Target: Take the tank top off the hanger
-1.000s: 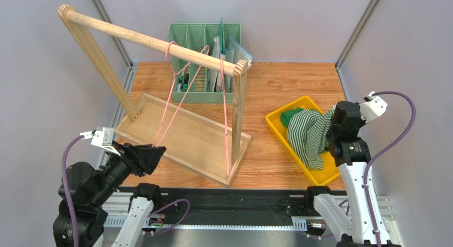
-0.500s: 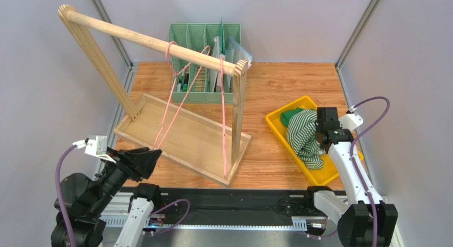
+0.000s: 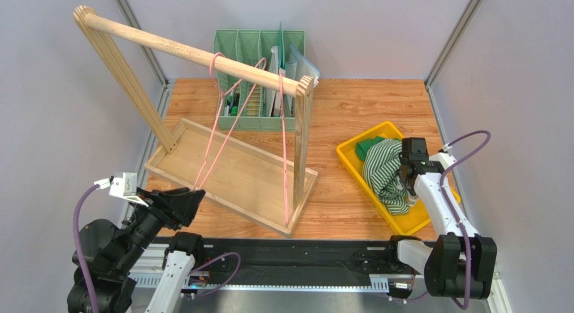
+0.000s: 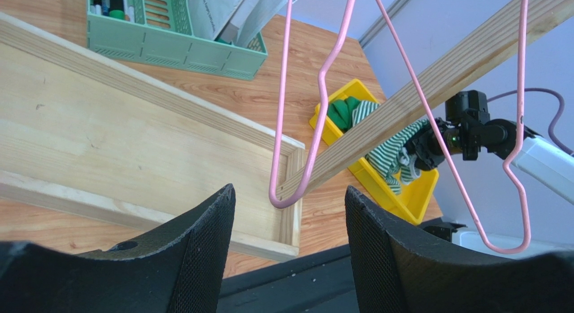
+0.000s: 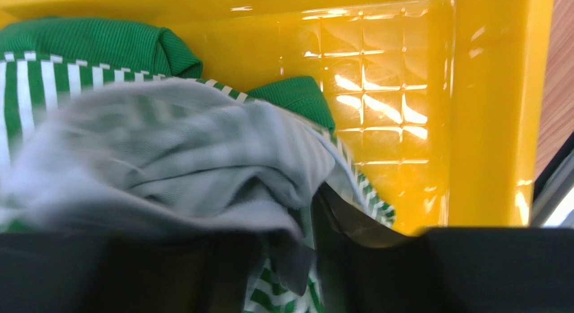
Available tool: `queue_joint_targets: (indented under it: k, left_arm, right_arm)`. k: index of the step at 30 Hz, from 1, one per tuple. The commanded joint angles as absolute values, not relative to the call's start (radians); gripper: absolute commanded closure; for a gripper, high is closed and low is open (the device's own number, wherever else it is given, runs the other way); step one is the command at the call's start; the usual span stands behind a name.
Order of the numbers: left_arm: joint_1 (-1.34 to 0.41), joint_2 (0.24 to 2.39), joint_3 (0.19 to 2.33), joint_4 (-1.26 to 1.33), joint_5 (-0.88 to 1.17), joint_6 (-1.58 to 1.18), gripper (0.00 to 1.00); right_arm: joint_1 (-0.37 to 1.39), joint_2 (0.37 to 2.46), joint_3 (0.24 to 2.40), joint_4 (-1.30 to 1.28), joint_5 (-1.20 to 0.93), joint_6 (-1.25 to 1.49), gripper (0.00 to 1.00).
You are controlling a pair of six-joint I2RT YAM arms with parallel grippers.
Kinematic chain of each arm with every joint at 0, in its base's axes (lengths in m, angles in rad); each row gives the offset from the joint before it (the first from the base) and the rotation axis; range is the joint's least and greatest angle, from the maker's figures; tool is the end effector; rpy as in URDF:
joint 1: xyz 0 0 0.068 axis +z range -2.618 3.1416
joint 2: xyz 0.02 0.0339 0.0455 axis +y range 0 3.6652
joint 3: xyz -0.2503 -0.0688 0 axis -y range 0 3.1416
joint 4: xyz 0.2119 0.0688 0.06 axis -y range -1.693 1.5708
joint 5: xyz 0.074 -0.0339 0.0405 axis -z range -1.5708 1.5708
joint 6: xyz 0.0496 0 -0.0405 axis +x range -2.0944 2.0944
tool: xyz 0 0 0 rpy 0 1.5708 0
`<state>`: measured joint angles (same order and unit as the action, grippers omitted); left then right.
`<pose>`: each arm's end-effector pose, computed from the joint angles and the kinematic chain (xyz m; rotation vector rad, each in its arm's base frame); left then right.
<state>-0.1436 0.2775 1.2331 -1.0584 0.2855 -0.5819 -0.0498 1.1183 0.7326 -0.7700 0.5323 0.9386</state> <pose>-0.0282 -0.0100 0.3773 -0.1559 1.7235 -0.7800 0.1751 -0.0339 0.2077 1.3218 2.1485 -0.3919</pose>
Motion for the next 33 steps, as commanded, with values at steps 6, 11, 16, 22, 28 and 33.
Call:
queue_joint_targets:
  k: [6,11,16,22,28,33]
  left_arm:
    - [-0.143,0.278,1.223,-1.026,0.287,-0.598,0.33]
    - [-0.143,0.267,1.187,-1.011,0.281,-0.610,0.34]
    - [-0.143,0.238,1.158,-1.000,0.255,-0.630,0.34]
    - [-0.143,0.186,1.092,-1.009,0.213,-0.649,0.34]
    - [-0.143,0.118,0.933,-0.956,0.212,-0.716,0.34]
    - [-0.143,0.086,0.801,-0.852,0.261,-0.770,0.34]
  right_arm:
    - [-0.057,1.023,0.805,-0.957,0.629,1.000,0.13]
    - [-0.057,0.902,0.857,-1.069,0.634,1.002,0.00]
    - [-0.055,0.802,0.949,-1.120,0.620,0.974,0.00]
    - [-0.051,0.785,1.052,-1.002,0.453,0.787,0.00]
    - [0.156,0.888,1.091,-0.830,0.290,0.529,0.00]
    - [0.319,0.908,1.022,-0.688,0.170,0.497,0.00]
